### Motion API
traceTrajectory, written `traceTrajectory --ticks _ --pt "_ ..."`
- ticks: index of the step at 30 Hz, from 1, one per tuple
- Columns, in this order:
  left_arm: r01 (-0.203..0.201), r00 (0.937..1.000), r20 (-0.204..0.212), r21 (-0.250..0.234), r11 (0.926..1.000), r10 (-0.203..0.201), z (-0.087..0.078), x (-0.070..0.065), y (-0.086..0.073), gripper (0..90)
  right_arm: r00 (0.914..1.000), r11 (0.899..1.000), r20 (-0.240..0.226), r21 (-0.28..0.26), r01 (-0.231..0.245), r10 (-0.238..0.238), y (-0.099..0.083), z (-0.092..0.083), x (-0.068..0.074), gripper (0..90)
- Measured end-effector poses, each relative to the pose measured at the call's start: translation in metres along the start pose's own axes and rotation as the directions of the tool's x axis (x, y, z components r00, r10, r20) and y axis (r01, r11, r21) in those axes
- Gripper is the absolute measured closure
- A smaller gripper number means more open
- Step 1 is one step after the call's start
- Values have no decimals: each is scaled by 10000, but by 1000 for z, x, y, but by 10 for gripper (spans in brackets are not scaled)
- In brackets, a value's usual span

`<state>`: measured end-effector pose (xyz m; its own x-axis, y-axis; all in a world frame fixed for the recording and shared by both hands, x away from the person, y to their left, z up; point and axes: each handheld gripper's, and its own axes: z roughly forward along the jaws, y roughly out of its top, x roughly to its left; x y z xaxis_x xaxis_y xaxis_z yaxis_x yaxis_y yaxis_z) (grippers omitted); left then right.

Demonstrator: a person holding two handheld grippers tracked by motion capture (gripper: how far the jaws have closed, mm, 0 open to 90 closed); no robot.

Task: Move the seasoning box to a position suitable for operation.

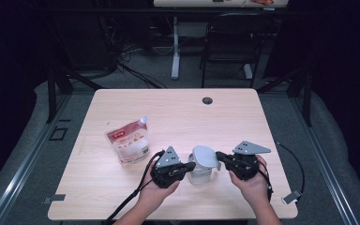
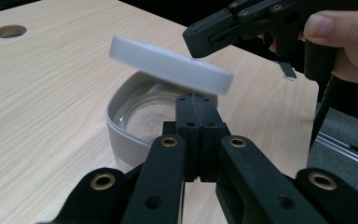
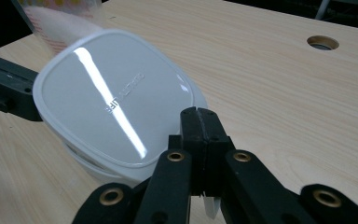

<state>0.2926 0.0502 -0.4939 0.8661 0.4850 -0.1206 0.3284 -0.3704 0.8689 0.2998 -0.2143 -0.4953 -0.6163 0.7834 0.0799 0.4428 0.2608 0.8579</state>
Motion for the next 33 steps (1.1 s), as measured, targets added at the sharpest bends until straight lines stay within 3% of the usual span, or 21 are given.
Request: traceTrajectory --ticks 7,13,25,33 --pt "0 10000 32 -48 10000 0 2 -1 4 900 10000 9986 64 516 65 -68 -5 6 1 900" --pt "-48 10000 19 -33 10000 48 2 -2 5 900 10000 9981 -20 614 16 -15 -6 7 -1 900" --pt "-16 10000 -76 -7 10000 16 -4 1 2 900 9970 9957 -351 649 -666 690 -11 8 -12 900" --pt "62 9998 -175 -1 10000 -62 -6 5 -1 900 9956 9946 -235 532 -896 909 -14 7 -16 900"
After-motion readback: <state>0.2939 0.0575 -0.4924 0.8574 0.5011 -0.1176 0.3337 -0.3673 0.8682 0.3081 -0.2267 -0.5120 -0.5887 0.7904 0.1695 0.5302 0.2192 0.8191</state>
